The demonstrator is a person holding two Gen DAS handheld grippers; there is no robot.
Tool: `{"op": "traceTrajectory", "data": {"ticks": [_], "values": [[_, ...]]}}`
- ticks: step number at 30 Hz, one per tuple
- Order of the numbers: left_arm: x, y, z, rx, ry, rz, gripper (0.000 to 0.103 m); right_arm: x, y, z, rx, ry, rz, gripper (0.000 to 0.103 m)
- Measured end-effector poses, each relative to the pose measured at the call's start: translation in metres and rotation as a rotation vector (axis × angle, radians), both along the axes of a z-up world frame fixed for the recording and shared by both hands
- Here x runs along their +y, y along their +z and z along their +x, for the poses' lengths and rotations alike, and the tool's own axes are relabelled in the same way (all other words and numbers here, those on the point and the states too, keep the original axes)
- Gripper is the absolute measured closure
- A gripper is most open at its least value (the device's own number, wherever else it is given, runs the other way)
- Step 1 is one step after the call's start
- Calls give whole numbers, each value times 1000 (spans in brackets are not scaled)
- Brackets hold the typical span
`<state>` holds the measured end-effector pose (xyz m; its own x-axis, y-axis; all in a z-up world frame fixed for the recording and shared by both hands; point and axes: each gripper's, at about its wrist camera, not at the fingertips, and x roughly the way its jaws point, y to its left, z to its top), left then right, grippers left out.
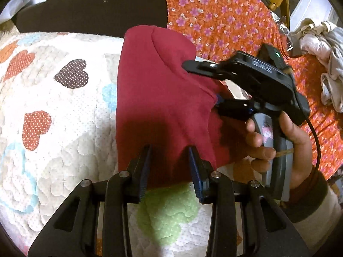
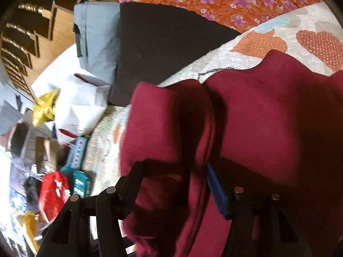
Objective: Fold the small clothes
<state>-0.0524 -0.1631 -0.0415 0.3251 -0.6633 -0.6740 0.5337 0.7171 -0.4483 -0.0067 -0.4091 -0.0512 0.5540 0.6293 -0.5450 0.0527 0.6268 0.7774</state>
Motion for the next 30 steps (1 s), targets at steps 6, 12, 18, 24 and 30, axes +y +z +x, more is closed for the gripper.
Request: {"op": "traceTrajectory", "data": {"ticks": [6, 12, 18, 24, 30], "values": [[-1, -2, 1, 1, 6, 0, 70, -23, -15, -23, -45, -108, 120, 34], [-2, -6, 2, 1, 10, 0, 70, 10, -11, -10, -79, -16, 38, 30], [-4, -4, -3, -26, 10, 27, 70, 34, -7, 4, -66, 14, -105, 73], [-7, 28, -19, -77, -39, -29, 70, 18, 42, -18, -154, -59, -267, 90], [-16, 37, -24, -68, -64, -77, 63, -15, 85, -49, -180, -71, -539, 91]]}}
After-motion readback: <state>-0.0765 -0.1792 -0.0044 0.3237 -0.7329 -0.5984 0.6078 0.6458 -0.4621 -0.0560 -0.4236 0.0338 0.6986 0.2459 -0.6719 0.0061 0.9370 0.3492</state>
